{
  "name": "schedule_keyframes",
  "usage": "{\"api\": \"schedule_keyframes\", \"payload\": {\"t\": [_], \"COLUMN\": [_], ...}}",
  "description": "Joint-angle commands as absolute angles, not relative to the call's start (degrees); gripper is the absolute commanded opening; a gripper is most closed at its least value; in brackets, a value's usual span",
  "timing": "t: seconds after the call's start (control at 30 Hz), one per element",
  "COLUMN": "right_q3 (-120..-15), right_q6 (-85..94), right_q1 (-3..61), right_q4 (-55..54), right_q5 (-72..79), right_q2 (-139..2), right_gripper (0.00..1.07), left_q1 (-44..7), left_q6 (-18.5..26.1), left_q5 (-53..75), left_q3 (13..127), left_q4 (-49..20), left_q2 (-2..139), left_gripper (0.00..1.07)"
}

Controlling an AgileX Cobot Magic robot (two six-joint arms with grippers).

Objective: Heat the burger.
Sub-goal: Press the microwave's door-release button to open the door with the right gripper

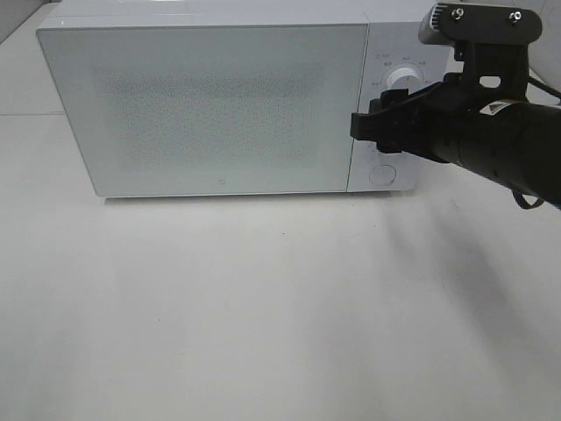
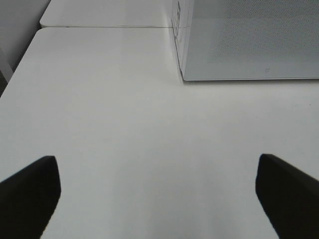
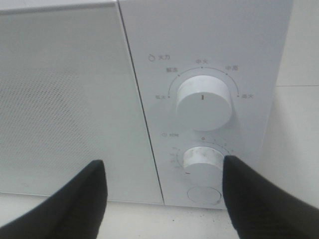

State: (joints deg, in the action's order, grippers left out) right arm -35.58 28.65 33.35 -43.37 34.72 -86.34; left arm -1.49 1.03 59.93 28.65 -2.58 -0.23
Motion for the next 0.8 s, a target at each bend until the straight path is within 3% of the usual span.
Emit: {"api": "schedule_keyframes", "payload": {"t": [0.03,0.37,0.67,0.77,0.8], "right_q3": [-35.7,-35.7,-38.9,-41.9,-43.4], "right_q6": [30.2,26.6,7.8,0.6,-3.1], "right_q1": [33.5,33.4,30.4,29.4,29.4], "right_q4": [-40.2,-31.1,-13.4,-5.8,-1.7], "right_q5": [29.4,13.9,-3.6,-12.9,-17.2], "right_q2": [-83.2,-78.7,-73.9,-72.5,-71.5], "right_gripper": [0.65,0.65,0.66,0.69,0.75], "left_q1": [-1.3,-1.3,-1.3,-1.3,-1.3], "left_q6": [1.0,1.0,1.0,1.0,1.0], "left_q5": [59.4,59.4,59.4,59.4,59.4], "left_q3": [28.4,28.4,28.4,28.4,28.4], "left_q4": [-2.8,-2.8,-2.8,-2.8,-2.8], "left_q2": [-1.8,-1.8,-1.8,-1.8,-1.8], "left_gripper": [1.03,1.03,1.03,1.03,1.03]}}
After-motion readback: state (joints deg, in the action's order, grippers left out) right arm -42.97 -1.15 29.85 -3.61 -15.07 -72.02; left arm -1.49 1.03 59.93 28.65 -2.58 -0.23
